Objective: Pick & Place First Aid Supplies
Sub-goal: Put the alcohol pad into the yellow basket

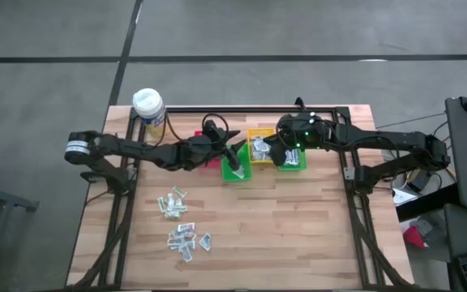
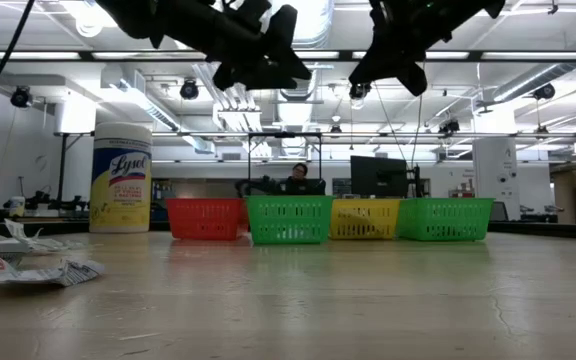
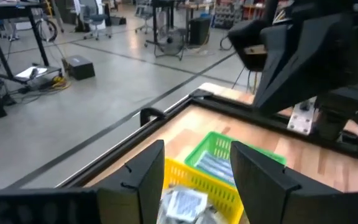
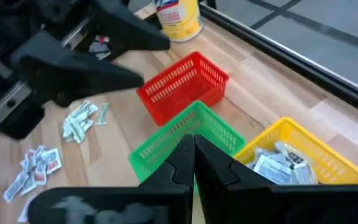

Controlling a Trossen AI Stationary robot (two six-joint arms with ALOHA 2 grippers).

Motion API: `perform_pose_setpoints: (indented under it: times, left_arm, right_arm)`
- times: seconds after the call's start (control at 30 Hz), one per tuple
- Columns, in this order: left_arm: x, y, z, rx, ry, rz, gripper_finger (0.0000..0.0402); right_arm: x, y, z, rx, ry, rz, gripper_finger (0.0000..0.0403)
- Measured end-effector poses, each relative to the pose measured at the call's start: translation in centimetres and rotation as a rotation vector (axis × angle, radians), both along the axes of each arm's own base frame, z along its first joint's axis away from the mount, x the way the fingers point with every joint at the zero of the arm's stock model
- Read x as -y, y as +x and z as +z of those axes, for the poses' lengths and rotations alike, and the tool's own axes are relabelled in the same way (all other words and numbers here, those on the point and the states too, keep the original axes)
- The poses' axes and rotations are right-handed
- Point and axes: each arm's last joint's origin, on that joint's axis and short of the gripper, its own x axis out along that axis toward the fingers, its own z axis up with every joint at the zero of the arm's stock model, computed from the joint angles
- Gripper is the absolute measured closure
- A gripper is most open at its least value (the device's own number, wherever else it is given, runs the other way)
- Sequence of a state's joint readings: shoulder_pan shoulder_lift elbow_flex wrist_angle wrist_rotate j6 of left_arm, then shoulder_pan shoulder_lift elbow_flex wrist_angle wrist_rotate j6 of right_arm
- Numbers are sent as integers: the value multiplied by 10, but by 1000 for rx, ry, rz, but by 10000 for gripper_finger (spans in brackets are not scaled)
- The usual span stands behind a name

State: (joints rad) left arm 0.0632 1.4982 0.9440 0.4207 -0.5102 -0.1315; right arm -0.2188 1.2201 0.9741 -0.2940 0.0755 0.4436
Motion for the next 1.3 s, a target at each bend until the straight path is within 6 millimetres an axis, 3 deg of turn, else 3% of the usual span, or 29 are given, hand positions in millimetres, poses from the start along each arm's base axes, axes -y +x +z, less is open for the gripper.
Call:
perform_pose_setpoints:
  times: [0.27, 0.57, 0.83, 1.0, 1.3]
  left_arm:
    - [1, -17, -8, -227, -24, 3, 221]
    - [-2, -42, -7, -386, -67, 37, 221]
    - [-11, -73, -11, -377, -122, 105, 221]
    - [-9, -97, -15, -353, -134, 110, 221]
    - [-5, -132, -23, -263, -149, 125, 221]
  right_arm:
    - [-1, 5, -6, -30, -16, 28, 394]
    - [-1, 23, -22, -92, -65, 191, 394]
    - [7, 63, -29, -172, -109, 275, 394]
    - [13, 92, -30, -276, -159, 350, 394]
    - [18, 132, -48, -463, -162, 579, 394]
